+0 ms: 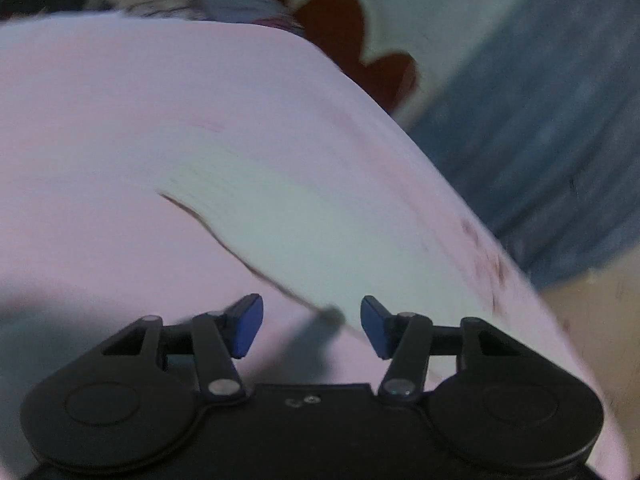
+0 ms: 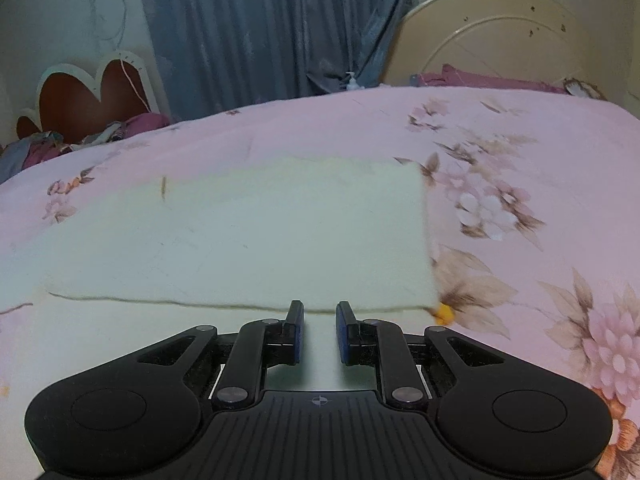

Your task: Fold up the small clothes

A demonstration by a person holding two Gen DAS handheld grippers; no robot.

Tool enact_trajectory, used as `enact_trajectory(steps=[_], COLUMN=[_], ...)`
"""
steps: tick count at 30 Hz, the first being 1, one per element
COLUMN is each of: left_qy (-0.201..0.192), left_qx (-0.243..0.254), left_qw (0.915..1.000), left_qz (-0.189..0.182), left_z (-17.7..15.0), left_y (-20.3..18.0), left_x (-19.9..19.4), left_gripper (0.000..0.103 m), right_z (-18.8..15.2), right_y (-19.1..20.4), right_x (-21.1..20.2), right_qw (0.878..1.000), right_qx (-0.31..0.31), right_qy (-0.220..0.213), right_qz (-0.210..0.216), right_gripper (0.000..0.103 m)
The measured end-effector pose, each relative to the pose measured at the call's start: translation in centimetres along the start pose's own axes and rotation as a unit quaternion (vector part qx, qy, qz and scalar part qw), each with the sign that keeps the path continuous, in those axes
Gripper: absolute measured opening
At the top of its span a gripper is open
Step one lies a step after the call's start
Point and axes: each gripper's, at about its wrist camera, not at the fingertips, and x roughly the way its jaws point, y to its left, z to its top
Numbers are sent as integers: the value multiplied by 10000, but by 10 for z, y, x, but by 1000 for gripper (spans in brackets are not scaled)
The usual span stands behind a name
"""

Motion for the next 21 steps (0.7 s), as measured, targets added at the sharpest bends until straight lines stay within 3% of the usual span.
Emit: enact_trajectory(steps=[4, 7, 8, 11, 14, 17, 21], left_qy=[-186, -241, -220, -257, -381, -360, -189], left_qx=[-675, -966, -1069, -1199, -741, -85, 731], left_qw=[9975, 9950, 9940, 9925, 9965, 9985, 9924], left_qz=[-136, -74, -27, 5, -37, -395, -974], left_z=[20, 29, 32, 34, 32, 16, -8], left_y=[18, 25, 28, 29, 2, -39, -111], left_x=[12, 20, 24, 31, 30, 26, 32], left_gripper=[49, 25, 5, 3, 3, 3, 3], right_z=[7, 11, 12, 17, 17, 13, 9], right_y=[11, 13, 12, 8, 2, -5, -7], right_x=[3, -3, -5, -4, -4, -7, -11], right_qw=[10000, 9996, 9995, 9996, 9994, 9988, 9987], right_qx=[70, 129, 144, 163, 226, 390, 432], right_qy=[-38, -234, -277, -221, -148, -158, -151], right_qz=[-10, -20, -57, -104, -219, -246, -238], right_gripper=[17, 17, 17, 17, 17, 17, 17])
